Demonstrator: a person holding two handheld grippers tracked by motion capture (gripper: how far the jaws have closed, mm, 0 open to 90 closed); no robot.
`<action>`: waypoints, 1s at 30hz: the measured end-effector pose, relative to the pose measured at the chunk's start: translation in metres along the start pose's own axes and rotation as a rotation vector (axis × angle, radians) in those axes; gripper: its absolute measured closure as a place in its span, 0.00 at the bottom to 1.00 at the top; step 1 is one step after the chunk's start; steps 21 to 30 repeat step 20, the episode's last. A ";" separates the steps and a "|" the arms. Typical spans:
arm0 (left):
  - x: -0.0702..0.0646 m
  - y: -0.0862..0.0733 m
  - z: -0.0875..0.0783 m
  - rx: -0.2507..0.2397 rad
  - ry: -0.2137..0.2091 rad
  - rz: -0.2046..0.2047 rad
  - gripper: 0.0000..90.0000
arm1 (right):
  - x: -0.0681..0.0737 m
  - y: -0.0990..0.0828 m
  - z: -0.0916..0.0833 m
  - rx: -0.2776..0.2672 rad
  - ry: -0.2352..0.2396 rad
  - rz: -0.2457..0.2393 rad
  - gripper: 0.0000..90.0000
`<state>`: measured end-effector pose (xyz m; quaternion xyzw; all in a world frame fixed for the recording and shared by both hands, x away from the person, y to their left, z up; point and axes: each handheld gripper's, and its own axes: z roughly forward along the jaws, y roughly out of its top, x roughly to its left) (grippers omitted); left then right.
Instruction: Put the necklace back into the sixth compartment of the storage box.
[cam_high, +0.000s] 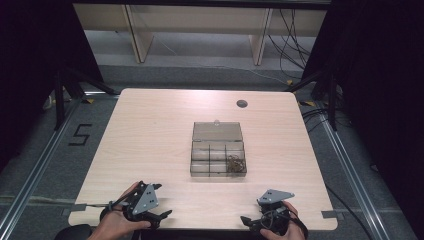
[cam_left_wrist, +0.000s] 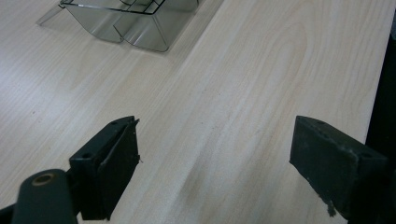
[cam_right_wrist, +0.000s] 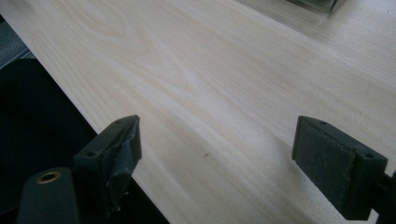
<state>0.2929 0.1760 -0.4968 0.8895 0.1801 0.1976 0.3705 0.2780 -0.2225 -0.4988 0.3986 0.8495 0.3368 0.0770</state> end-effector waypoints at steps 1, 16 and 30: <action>0.000 0.000 0.000 0.000 0.000 0.001 0.17 | 0.000 0.000 0.000 -0.003 -0.001 -0.003 0.19; 0.000 0.000 0.000 0.005 0.012 0.009 0.17 | -0.002 -0.001 0.001 -0.001 0.000 0.001 0.19; 0.000 0.000 0.000 0.007 0.010 0.006 0.17 | -0.002 -0.001 0.001 -0.004 -0.002 -0.003 0.19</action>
